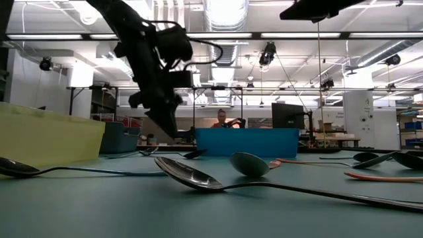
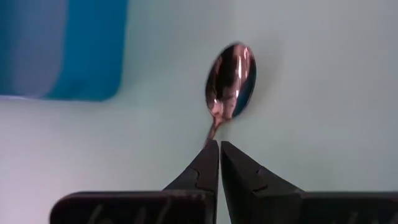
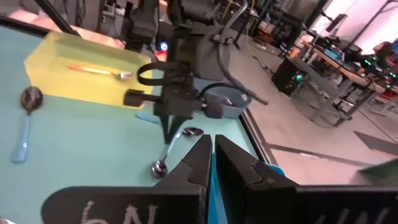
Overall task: Sort silverware by color (type)
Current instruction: Put the blue spoon into the dark blue bin
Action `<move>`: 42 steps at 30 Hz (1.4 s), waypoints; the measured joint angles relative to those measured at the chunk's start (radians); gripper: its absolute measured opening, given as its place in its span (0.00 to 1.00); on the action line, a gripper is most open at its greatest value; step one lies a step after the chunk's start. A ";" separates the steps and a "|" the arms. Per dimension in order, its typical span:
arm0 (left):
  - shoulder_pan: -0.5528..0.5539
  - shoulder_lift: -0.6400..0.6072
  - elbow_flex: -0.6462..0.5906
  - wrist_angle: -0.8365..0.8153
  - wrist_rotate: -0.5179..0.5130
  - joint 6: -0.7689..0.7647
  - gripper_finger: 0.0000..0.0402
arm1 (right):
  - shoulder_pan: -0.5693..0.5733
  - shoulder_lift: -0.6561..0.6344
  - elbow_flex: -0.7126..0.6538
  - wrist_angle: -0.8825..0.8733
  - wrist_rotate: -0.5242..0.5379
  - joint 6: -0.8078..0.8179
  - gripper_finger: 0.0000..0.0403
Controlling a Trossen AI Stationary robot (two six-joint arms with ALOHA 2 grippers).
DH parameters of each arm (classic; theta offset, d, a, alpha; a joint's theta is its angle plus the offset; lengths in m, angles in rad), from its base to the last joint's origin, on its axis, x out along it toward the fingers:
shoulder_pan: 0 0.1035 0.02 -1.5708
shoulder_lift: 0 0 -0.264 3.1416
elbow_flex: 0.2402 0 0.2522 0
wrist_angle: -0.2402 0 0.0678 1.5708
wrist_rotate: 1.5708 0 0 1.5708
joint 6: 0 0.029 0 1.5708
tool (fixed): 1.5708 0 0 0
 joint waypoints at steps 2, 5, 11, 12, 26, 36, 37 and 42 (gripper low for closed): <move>0.000 0.019 0.000 0.002 0.001 0.000 0.00 | -0.011 0.000 0.000 -0.018 0.000 -0.001 0.03; 0.001 0.032 0.000 0.011 -0.002 -0.002 0.00 | -0.028 0.000 0.000 -0.033 -0.001 0.005 0.03; 0.012 0.032 0.001 0.045 -0.005 -0.004 0.00 | -0.051 0.001 0.000 -0.036 -0.002 0.014 0.03; 0.014 0.032 0.001 0.047 -0.005 -0.004 0.00 | -0.051 0.001 0.000 -0.036 -0.002 0.014 0.03; 0.022 0.041 0.001 0.033 -0.002 0.004 0.25 | -0.051 0.001 0.000 -0.052 -0.002 0.014 0.03; 0.025 0.105 0.000 0.022 -0.007 0.000 0.43 | -0.051 0.002 0.000 -0.058 -0.002 0.013 0.03; 0.025 0.109 0.000 0.023 -0.007 0.000 0.43 | -0.051 0.002 0.000 -0.059 -0.002 0.013 0.03; 0.027 0.118 0.002 0.022 -0.005 0.000 0.41 | -0.051 0.002 0.000 -0.059 -0.002 0.008 0.03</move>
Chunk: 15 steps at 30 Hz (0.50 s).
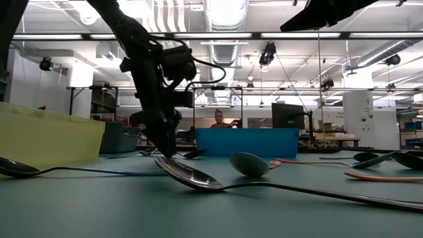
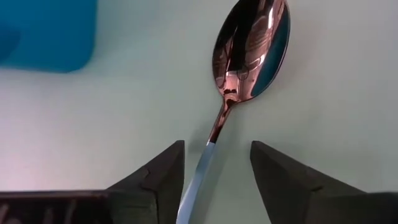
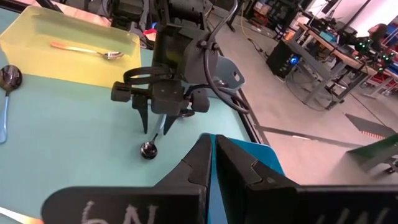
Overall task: Sort silverware by color (type)
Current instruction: Put the blue spoon into the dark blue bin
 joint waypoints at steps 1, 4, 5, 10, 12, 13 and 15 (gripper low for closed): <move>0.000 0.001 0.000 0.000 0.000 0.000 0.40 | 0.000 0.000 0.000 0.000 0.000 -0.002 0.03; 0.000 0.002 0.000 -0.002 0.004 0.000 0.34 | 0.000 0.000 0.000 0.000 0.000 -0.003 0.03; 0.000 0.003 0.000 -0.003 0.005 -0.001 0.31 | 0.000 0.000 0.000 0.000 0.000 -0.004 0.03; -0.001 0.004 0.000 -0.007 0.012 -0.012 0.17 | 0.000 0.000 0.000 0.000 0.000 -0.008 0.03; -0.002 0.004 0.000 -0.008 0.014 -0.022 0.12 | 0.000 0.000 0.000 0.000 0.000 -0.009 0.03; -0.002 0.004 -0.001 -0.008 0.015 -0.025 0.10 | 0.000 0.000 0.000 0.000 0.000 -0.010 0.03; -0.002 0.005 -0.001 -0.008 0.014 -0.027 0.05 | 0.000 0.000 0.000 0.000 0.000 -0.010 0.03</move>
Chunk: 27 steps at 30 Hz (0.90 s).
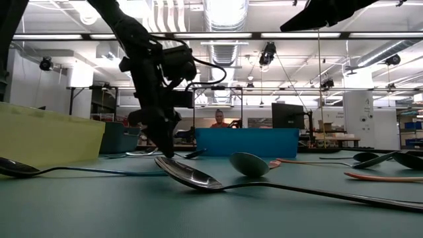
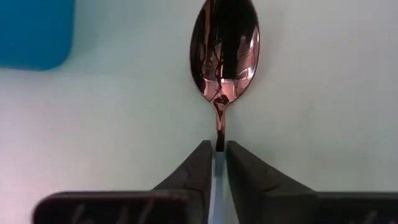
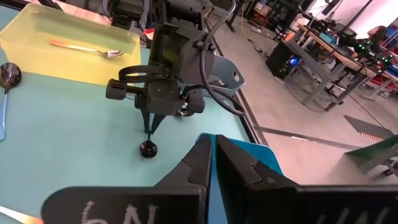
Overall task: Sort silverware by color (type)
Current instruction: Put the blue spoon into the dark blue bin
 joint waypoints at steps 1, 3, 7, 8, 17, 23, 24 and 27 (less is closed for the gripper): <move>0.000 0.000 0.000 0.000 -0.001 0.000 0.03 | 0.000 0.000 0.000 0.000 0.000 0.000 0.03; 0.000 0.000 0.000 0.000 -0.002 -0.008 0.01 | 0.000 0.000 0.000 0.000 0.000 0.000 0.03; 0.000 0.000 0.000 0.000 -0.003 -0.026 0.01 | 0.000 0.000 0.000 -0.001 0.000 0.000 0.03; 0.000 0.000 0.000 0.000 -0.003 -0.027 0.01 | 0.000 0.000 0.000 -0.002 0.000 0.000 0.03; -0.019 -0.026 0.009 -0.038 -0.036 -0.057 0.00 | 0.000 0.000 0.000 -0.020 0.000 0.000 0.03; -0.030 -0.077 0.032 -0.074 -0.022 -0.089 0.00 | 0.000 0.000 0.000 -0.021 0.000 0.000 0.03; -0.032 -0.083 0.032 -0.080 -0.019 -0.095 0.00 | 0.000 0.000 0.000 -0.020 0.000 0.000 0.03; -0.039 -0.101 0.045 -0.087 -0.019 -0.103 0.00 | 0.000 0.000 0.000 -0.021 0.000 0.000 0.03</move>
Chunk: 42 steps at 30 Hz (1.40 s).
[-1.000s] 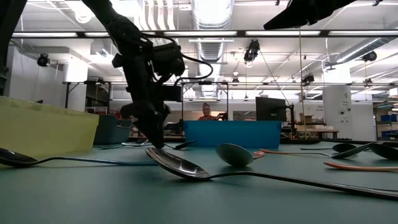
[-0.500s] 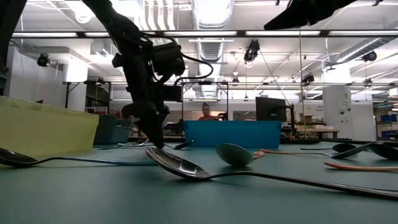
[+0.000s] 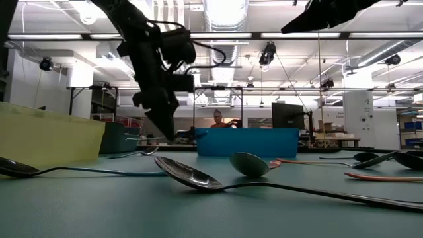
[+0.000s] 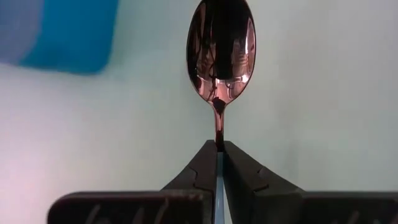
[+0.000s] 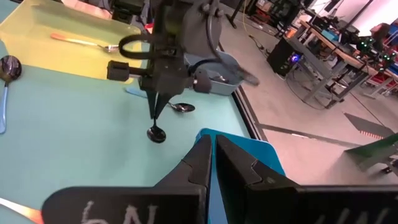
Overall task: Sort silverware by color (type)
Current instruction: Put the blue spoon into the dark blue bin
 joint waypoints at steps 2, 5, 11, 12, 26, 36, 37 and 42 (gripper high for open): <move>-0.005 -0.011 0.006 -0.002 0.001 -0.007 0.00 | 0.000 0.000 0.000 0.000 0.000 0.000 0.03; -0.015 -0.022 0.022 -0.019 0.005 -0.013 0.00 | 0.000 0.000 0.000 0.000 0.000 0.000 0.03; -0.028 -0.035 0.104 -0.086 0.007 -0.012 0.00 | 0.000 0.000 0.000 -0.003 0.000 0.000 0.03; -0.028 -0.035 0.123 -0.095 0.008 -0.008 0.00 | 0.000 0.000 0.000 -0.004 0.000 0.000 0.03; -0.006 -0.035 0.374 -0.168 0.008 0.131 0.00 | 0.000 0.000 0.000 -0.036 0.000 0.000 0.03; 0.048 -0.015 0.453 -0.129 0.010 0.201 0.00 | 0.000 -0.031 0.000 -0.043 0.000 0.007 0.03; 0.055 -0.009 0.461 -0.124 0.010 0.211 0.00 | 0.001 -0.040 0.000 -0.045 0.000 0.008 0.03; 0.096 0.022 0.501 -0.086 0.011 0.263 0.00 | 0.001 -0.088 -0.004 -0.086 -0.001 0.040 0.03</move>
